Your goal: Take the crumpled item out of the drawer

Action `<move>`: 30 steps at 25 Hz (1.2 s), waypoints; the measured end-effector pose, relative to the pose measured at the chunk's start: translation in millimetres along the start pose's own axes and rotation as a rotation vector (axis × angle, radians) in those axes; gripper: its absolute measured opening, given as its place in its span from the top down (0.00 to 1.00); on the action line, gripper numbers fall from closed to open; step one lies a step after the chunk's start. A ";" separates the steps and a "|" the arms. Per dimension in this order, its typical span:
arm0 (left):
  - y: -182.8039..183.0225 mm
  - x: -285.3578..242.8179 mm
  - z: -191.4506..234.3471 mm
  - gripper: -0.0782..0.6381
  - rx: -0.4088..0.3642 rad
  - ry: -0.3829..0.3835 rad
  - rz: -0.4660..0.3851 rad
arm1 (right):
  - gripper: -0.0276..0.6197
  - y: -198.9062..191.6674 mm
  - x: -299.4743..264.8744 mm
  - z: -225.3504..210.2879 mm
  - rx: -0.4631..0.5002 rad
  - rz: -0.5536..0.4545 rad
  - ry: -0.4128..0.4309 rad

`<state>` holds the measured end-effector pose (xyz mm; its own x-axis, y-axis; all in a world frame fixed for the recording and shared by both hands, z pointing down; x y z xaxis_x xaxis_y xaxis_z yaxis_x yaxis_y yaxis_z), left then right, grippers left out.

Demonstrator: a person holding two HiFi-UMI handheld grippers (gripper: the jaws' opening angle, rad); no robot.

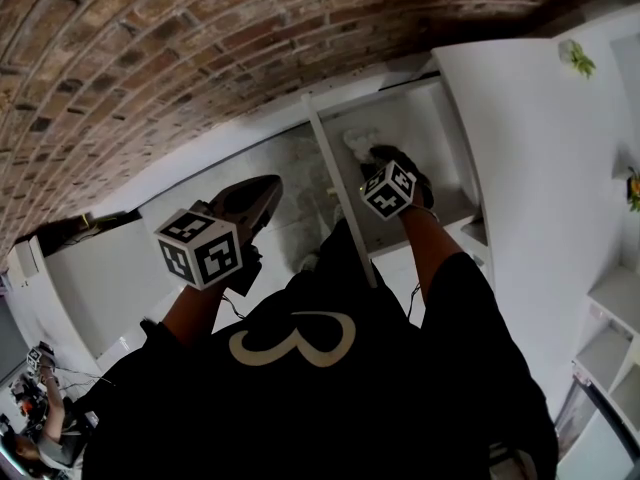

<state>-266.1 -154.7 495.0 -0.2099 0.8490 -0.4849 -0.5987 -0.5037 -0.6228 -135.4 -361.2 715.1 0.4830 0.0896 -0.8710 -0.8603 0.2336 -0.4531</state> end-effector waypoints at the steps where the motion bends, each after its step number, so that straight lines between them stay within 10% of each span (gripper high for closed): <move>1: 0.2 -0.1 -0.4 0.89 -0.001 -0.002 0.002 | 0.75 0.6 0.0 -2.0 -0.006 -0.001 0.001; 19: 8.1 -1.5 -15.7 0.89 -0.020 -0.036 -0.002 | 0.80 0.4 25.9 -17.0 -0.235 -0.030 0.078; 30: 16.5 10.7 -51.7 0.89 -0.067 -0.107 -0.029 | 0.80 17.5 123.6 -25.4 -0.444 -0.227 0.060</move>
<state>-238.3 -162.1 447.8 -0.2772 0.8736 -0.4001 -0.5531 -0.4856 -0.6770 -94.9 -370.6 594.7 0.6667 0.0249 -0.7449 -0.7276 -0.1949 -0.6577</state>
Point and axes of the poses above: the fingertips, and each gripper's own axes: x backward along the fingers, z to its left, y out of its top, the point moved 9 cm from there along x, backward along the fingers, and after that the axes turned 8 degrees about -y, right-handed, at the moved point
